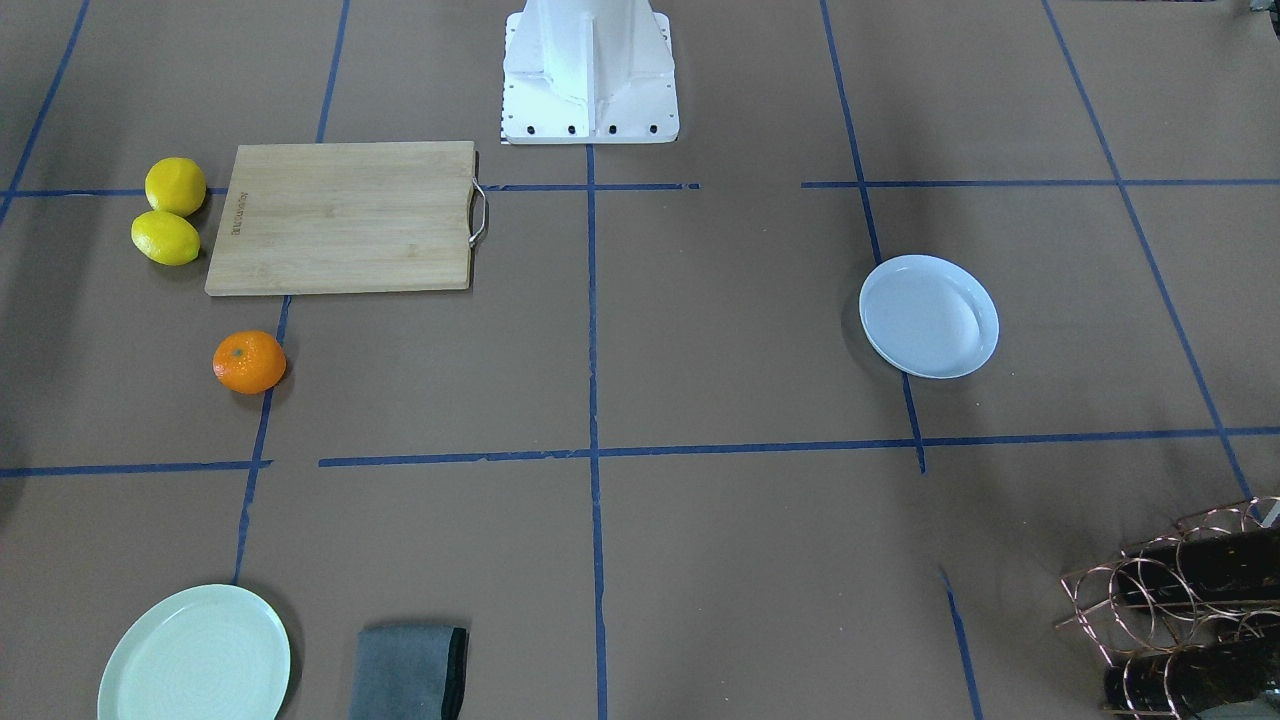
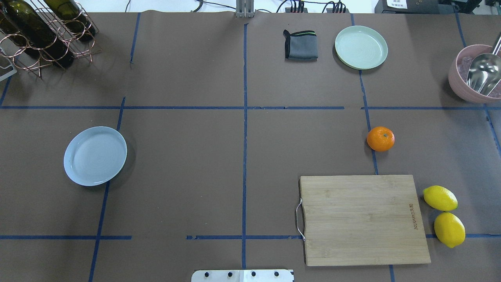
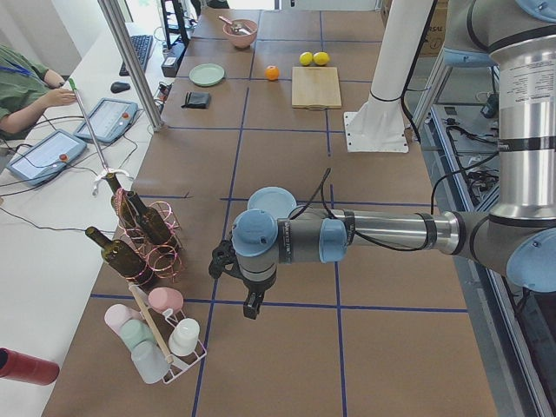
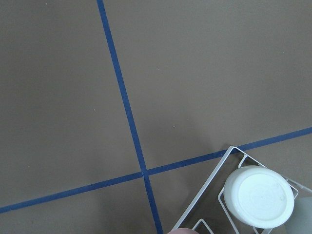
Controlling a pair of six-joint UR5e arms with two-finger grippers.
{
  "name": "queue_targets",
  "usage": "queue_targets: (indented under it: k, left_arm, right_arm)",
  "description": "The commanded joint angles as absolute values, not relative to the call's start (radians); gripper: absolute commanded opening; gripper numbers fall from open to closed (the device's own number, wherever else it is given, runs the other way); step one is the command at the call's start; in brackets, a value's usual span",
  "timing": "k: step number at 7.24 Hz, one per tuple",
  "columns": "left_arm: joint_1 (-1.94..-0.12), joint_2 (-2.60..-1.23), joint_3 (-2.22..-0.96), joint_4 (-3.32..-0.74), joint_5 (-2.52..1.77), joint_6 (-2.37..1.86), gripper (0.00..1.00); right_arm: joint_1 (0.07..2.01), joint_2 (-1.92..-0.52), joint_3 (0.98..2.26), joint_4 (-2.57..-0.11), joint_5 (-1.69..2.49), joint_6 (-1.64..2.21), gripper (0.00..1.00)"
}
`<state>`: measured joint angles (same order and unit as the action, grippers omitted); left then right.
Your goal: Pick orange to plate
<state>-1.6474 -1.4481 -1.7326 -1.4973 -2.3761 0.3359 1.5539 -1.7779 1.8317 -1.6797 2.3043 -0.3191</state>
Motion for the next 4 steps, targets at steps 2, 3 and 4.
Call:
queue_targets:
  k: [2, 3, 4]
  left_arm:
    - [-1.649, -1.414, -1.767, -1.503, -2.364, 0.347, 1.0]
    - [-1.644, -1.423, -1.763, -1.511, -2.338, 0.345, 1.0]
    - [-1.644, -1.431, -1.776, -1.552, -2.317, 0.344, 1.0]
  right_arm:
    - [1.554, -1.778, 1.832, -1.68, 2.303, -0.319, 1.0]
    - [1.554, -1.778, 1.829, -1.68, 2.301, -0.319, 1.0]
    - [1.552, -1.776, 1.829, -1.677, 2.299, -0.321, 1.0]
